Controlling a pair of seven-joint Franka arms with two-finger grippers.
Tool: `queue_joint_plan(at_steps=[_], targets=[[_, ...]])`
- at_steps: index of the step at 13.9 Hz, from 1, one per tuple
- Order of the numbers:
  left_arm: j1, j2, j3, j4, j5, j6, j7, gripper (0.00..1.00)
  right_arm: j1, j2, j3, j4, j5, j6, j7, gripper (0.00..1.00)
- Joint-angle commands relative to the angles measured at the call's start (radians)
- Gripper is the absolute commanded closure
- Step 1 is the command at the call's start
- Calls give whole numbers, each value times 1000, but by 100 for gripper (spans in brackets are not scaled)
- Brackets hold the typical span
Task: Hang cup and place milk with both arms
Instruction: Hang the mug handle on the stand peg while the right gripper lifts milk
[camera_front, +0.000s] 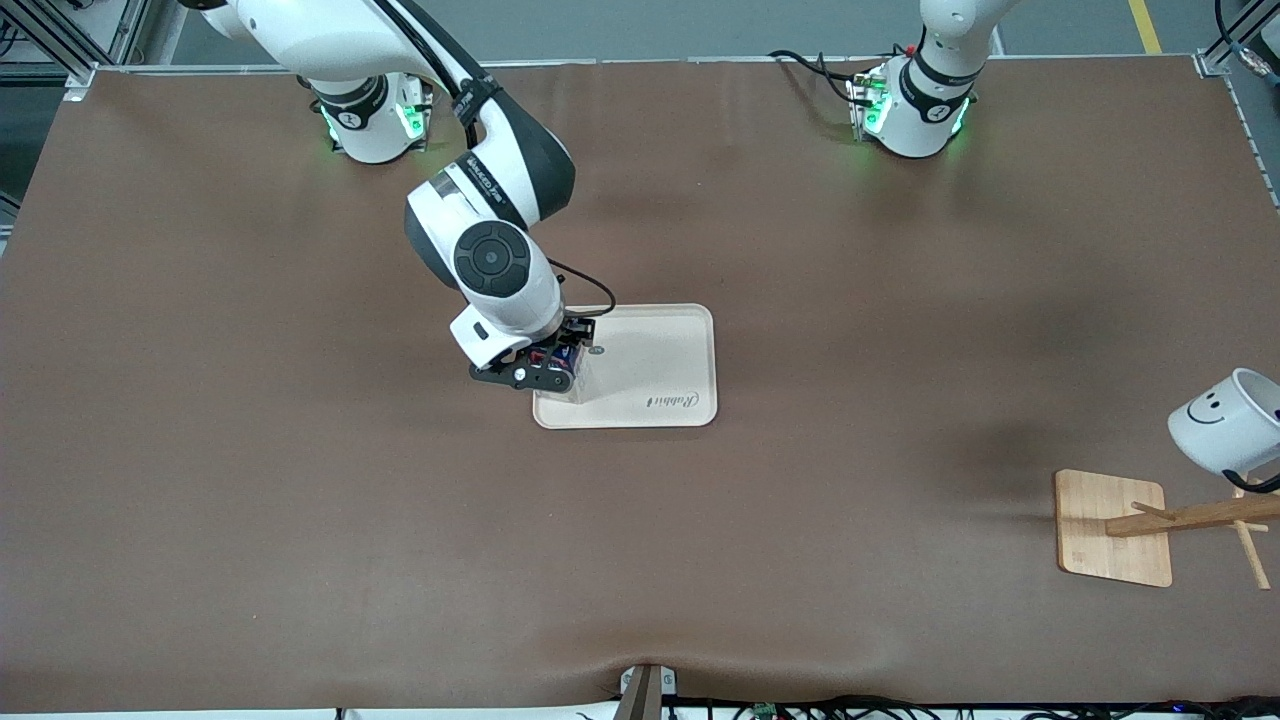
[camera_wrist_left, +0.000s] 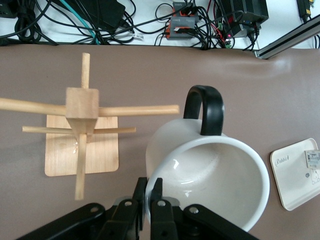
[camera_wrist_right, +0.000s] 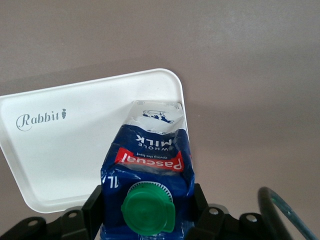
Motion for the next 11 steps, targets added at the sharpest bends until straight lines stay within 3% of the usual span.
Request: queue_joint_plan(at_steps=[1, 4, 7, 11], targets=[[-3, 43, -5, 53, -18, 13, -6, 100, -24, -3, 3, 75, -10, -103, -5, 85], [-2, 58, -2, 53, -16, 16, -8, 100, -47, -10, 3, 126, -3, -209, -49, 85], [7, 79, -1, 50, -16, 16, 0, 100, -129, -63, -6, 129, 106, -265, -133, 85], [18, 92, 2, 53, -16, 18, 0, 100, -245, -105, -26, 123, 111, -350, -210, 85]])
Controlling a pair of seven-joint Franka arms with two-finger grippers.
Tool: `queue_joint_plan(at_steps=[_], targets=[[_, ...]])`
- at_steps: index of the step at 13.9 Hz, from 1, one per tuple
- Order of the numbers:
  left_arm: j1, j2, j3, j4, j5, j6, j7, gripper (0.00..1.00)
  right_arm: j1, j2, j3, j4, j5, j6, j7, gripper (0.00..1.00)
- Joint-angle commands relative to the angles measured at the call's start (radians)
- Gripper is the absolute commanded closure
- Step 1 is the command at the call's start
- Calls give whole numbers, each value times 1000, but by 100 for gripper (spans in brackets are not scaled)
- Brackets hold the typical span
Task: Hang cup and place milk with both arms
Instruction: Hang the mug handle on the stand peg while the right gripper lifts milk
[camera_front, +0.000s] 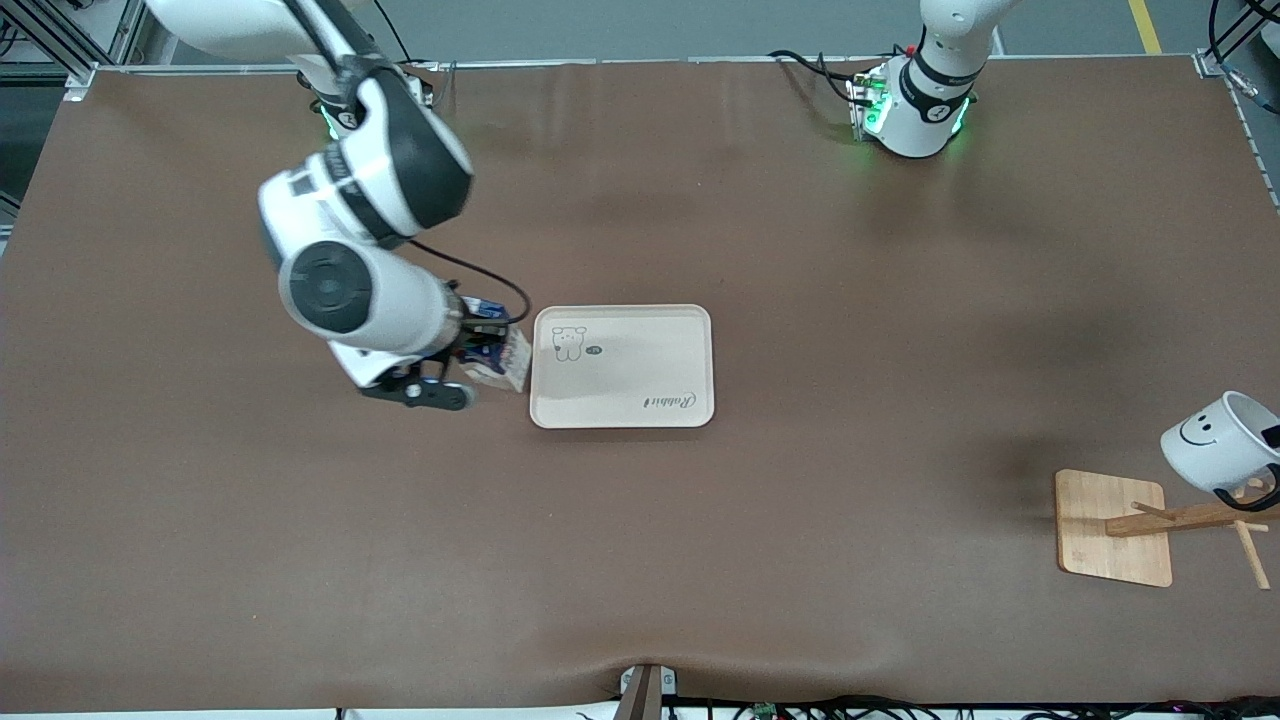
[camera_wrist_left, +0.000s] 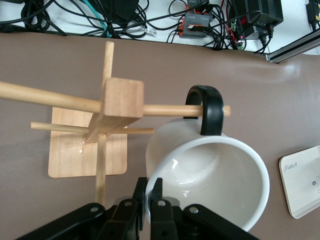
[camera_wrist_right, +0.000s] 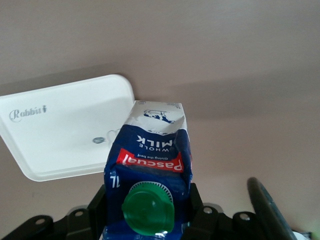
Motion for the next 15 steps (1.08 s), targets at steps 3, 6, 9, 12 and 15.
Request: queue_joint_plan(at_steps=[3, 6, 9, 12, 15], targets=[[6, 27, -3, 31, -16, 33, 1, 100, -51, -30, -112, -33, 7, -29, -109, 85], [6, 44, -2, 31, -15, 50, 0, 100, -51, -49, -256, -71, 7, -37, -327, 84], [6, 53, -2, 31, -16, 58, -3, 52, -51, -66, -362, -105, 7, -35, -441, 84], [3, 64, -8, 37, -18, 63, -13, 0, -54, -66, -477, -131, 8, -34, -566, 83], [-4, 56, -15, 38, -18, 61, -63, 0, -64, -64, -563, -189, 10, -2, -712, 83]])
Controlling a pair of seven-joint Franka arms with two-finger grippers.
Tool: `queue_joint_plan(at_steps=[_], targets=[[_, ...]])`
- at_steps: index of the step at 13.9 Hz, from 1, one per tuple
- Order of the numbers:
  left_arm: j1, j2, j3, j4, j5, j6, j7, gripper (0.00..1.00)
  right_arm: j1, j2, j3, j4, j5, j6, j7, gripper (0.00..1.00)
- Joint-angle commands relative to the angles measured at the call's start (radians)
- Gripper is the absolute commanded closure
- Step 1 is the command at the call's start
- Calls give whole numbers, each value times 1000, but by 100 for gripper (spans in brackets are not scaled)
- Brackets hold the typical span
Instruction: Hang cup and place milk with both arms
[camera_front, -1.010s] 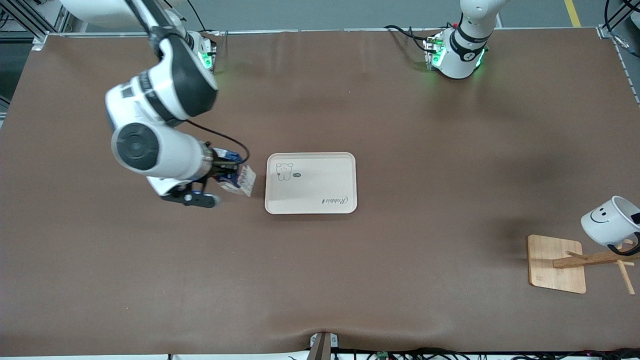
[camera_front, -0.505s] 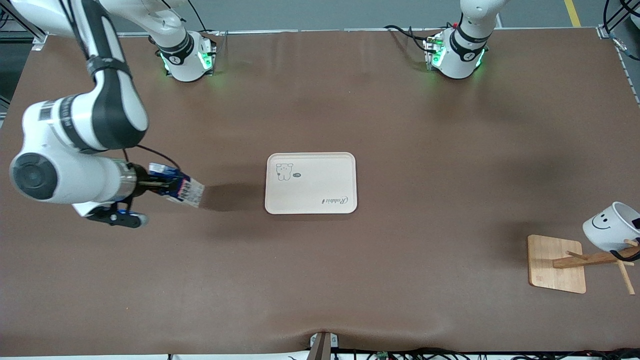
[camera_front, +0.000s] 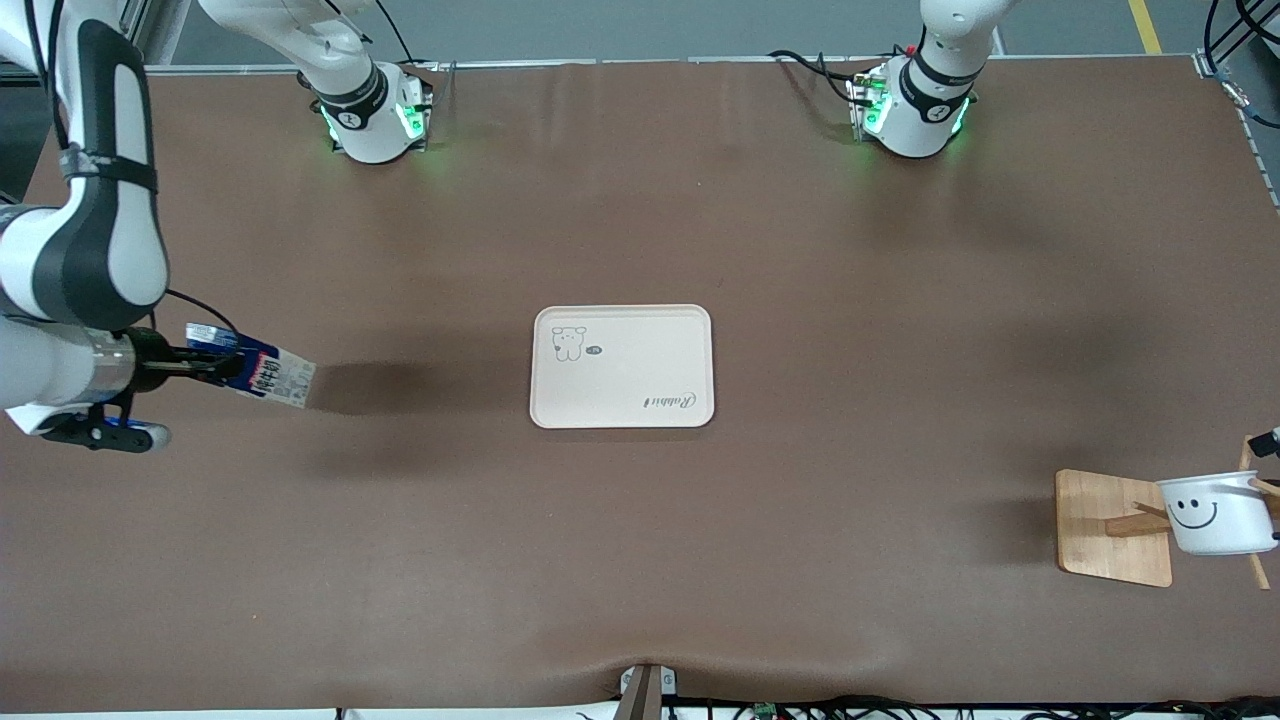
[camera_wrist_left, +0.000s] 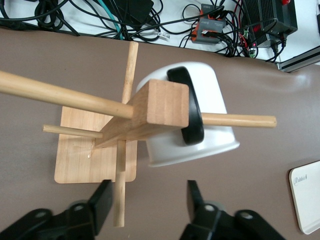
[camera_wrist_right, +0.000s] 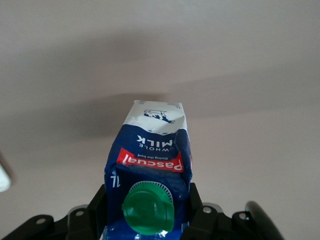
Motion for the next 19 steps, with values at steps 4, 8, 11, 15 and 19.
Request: queue_joint_plan(at_steps=[4, 8, 11, 15, 19], targets=[[-14, -63, -9, 24, 16, -13, -93, 0, -20, -34, -88, -160, 16, 131, -250, 82], [-54, -150, -10, 22, 139, -80, -228, 0, -27, -33, -88, -195, 50, 154, -252, 82], [-57, -213, -18, 4, 173, -134, -297, 0, -29, -27, -88, -206, 52, 177, -252, 79], [-59, -290, -44, -7, 226, -250, -431, 0, -29, -25, -88, -242, 52, 207, -252, 64], [-59, -402, -64, -113, 262, -268, -495, 0, -21, -27, -86, -229, 50, 187, -246, 0]])
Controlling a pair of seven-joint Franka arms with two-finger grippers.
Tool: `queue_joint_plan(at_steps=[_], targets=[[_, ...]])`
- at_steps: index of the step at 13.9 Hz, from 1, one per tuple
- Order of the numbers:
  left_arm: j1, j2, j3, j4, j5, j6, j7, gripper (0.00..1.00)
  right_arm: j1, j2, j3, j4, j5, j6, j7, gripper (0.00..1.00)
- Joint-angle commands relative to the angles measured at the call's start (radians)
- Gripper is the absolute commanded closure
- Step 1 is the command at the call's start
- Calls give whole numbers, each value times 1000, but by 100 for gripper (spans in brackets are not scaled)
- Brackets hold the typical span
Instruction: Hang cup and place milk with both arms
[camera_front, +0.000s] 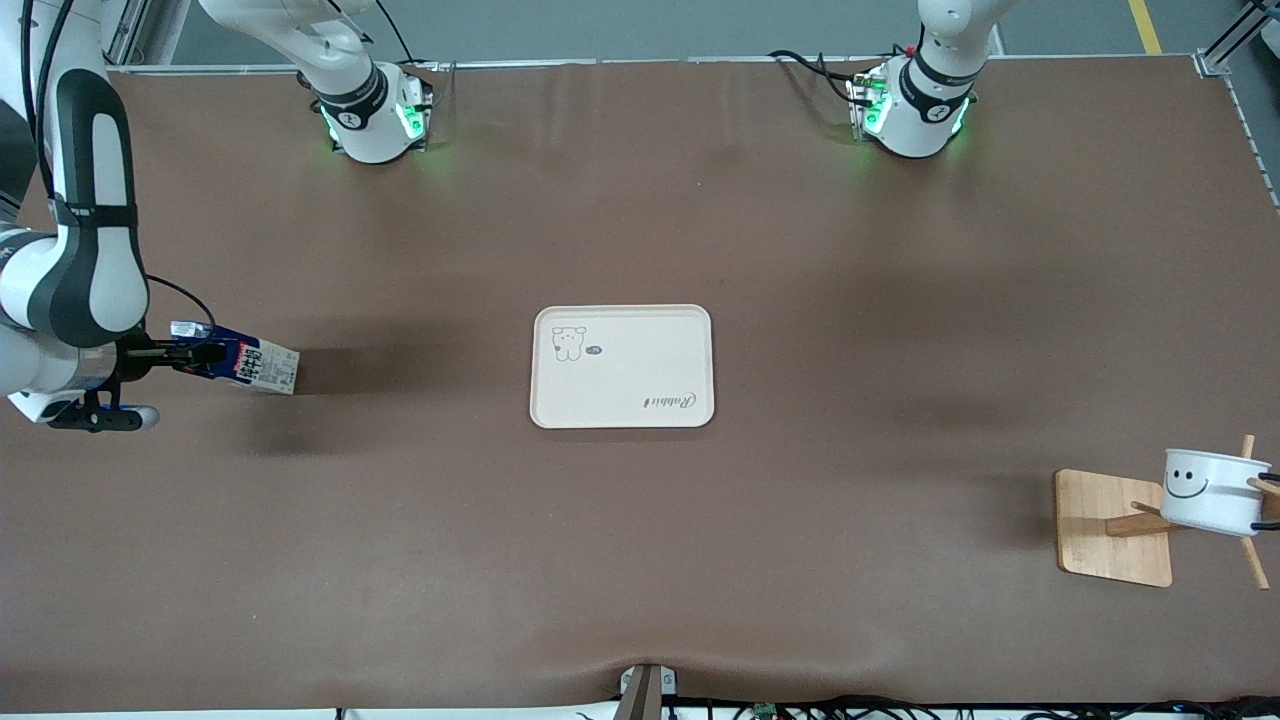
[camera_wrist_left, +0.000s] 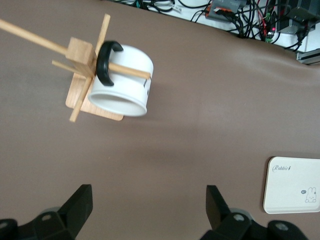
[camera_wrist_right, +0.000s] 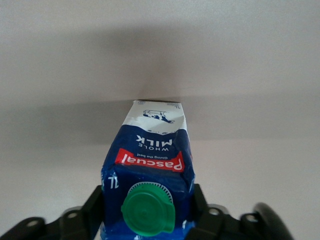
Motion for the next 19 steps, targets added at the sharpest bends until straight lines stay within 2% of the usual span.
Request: queue_joint_plan(at_steps=[1, 3, 6, 8, 12, 14, 16, 19], targets=[[7, -114, -2, -128, 21, 3, -24, 0, 3, -28, 5, 1, 11, -17, -5, 0], [7, -175, -12, -195, 27, 4, -52, 0, 4, -30, 9, 41, 10, -54, -16, 0], [8, -273, -78, -286, 91, 3, -139, 0, 10, -22, 13, 98, -7, -90, -16, 0], [8, -339, -92, -353, 91, 4, -158, 0, 6, -20, 14, 122, 5, -88, -16, 0], [8, -458, -109, -462, 87, 9, -161, 0, 7, -26, 13, 257, -2, -125, -14, 0], [8, -464, -118, -459, 87, 3, -145, 0, 12, -42, 32, 274, 7, -125, -19, 0], [8, -452, -132, -441, 90, 3, -133, 0, 7, -92, 84, 276, -24, -117, -16, 0], [10, -416, -158, -397, 94, 3, -136, 0, 12, -151, 95, 293, -42, -126, -11, 0]])
